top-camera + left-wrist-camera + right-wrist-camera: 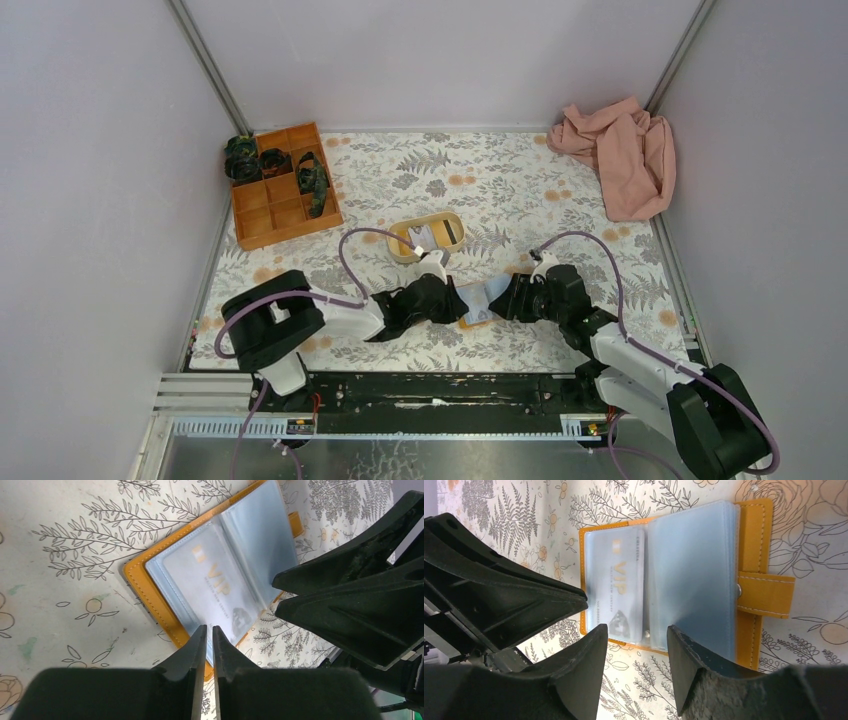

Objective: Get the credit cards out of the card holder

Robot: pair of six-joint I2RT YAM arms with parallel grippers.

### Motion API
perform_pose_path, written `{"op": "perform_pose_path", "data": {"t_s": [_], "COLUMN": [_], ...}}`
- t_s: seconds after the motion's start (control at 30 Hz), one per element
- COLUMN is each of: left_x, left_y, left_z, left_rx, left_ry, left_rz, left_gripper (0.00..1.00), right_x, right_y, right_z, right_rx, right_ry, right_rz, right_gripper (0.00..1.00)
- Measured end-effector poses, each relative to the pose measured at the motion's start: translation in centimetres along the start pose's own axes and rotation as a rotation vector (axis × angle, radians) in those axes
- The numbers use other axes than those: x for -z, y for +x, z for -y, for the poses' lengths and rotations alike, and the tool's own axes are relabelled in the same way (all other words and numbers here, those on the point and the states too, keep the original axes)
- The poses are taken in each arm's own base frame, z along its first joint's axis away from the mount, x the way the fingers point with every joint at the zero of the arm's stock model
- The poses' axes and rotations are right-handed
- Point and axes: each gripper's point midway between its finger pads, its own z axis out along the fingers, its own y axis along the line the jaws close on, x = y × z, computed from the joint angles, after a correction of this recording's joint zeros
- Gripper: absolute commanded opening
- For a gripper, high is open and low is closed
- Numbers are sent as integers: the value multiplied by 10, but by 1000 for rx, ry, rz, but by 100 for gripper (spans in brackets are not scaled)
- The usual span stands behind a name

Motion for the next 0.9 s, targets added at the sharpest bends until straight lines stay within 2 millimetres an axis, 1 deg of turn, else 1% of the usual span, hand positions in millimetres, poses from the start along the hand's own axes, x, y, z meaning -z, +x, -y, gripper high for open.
{"op": "perform_pose_path", "data": {"t_s": [0.13, 0.33, 0.43, 0.57, 0.7, 0.9], "left_x": [-2, -8, -7, -5, -4, -4], "left_y": [4, 10, 12, 14, 13, 12], "left_z": [5, 7, 5, 3, 1, 0], "left_rx": [20, 45, 56, 70, 87, 94], "left_ry": [33, 56, 61, 67, 73, 81], "left_rz": [-9, -25, -27, -25, -20, -20], "left_gripper": [12, 12, 12, 12, 12, 12], "right_x": [0, -1, -4, -12, -18, -21], "right_y": [2, -6, -4, 5, 1, 0], "right_z": [-5, -17, -15, -7, -8, -11], "right_rx": [-3, 12, 8, -8, -6, -4], "right_ry": [-19, -48, -42, -23, -23, -43], "right_rz": [-12, -7, -21, -64, -62, -60], "right_gripper": [55, 55, 55, 55, 55, 55]}}
